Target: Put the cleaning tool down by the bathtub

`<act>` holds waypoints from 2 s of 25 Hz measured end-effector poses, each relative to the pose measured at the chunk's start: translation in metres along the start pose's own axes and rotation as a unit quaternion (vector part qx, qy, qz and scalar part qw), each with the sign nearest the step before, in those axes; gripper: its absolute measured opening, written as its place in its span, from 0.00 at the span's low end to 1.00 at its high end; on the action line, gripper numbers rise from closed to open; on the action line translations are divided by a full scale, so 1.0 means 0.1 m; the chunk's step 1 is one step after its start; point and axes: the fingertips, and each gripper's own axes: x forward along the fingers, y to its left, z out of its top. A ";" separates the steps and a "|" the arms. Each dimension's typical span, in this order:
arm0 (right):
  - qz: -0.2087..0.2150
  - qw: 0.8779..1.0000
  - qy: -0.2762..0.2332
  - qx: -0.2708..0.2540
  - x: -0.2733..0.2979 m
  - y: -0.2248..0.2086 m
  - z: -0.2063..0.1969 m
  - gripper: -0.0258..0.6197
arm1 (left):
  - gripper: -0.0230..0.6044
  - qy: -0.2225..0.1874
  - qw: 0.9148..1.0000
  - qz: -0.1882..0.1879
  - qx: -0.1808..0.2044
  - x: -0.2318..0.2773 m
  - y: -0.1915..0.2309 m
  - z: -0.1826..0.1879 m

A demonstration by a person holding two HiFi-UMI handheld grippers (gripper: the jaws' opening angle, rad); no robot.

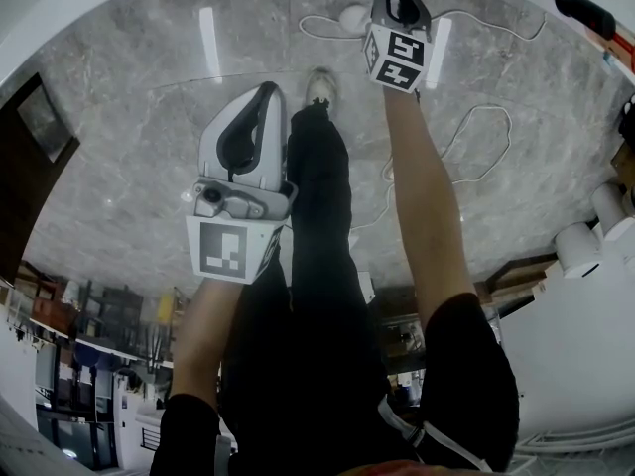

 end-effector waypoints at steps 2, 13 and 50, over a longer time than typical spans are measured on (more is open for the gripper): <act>-0.001 1.000 0.000 0.004 0.00 0.00 -0.01 0.17 | 0.05 -0.003 1.000 0.002 -0.002 0.00 0.02 0.02; 0.006 0.999 0.023 0.034 0.00 0.00 -0.15 0.21 | 0.05 -0.008 1.000 0.012 -0.009 0.00 0.16 0.04; -0.016 0.993 0.010 0.116 -2.00 0.49 0.46 0.04 | 0.05 -0.076 0.997 -0.004 0.006 -1.13 -0.15 1.23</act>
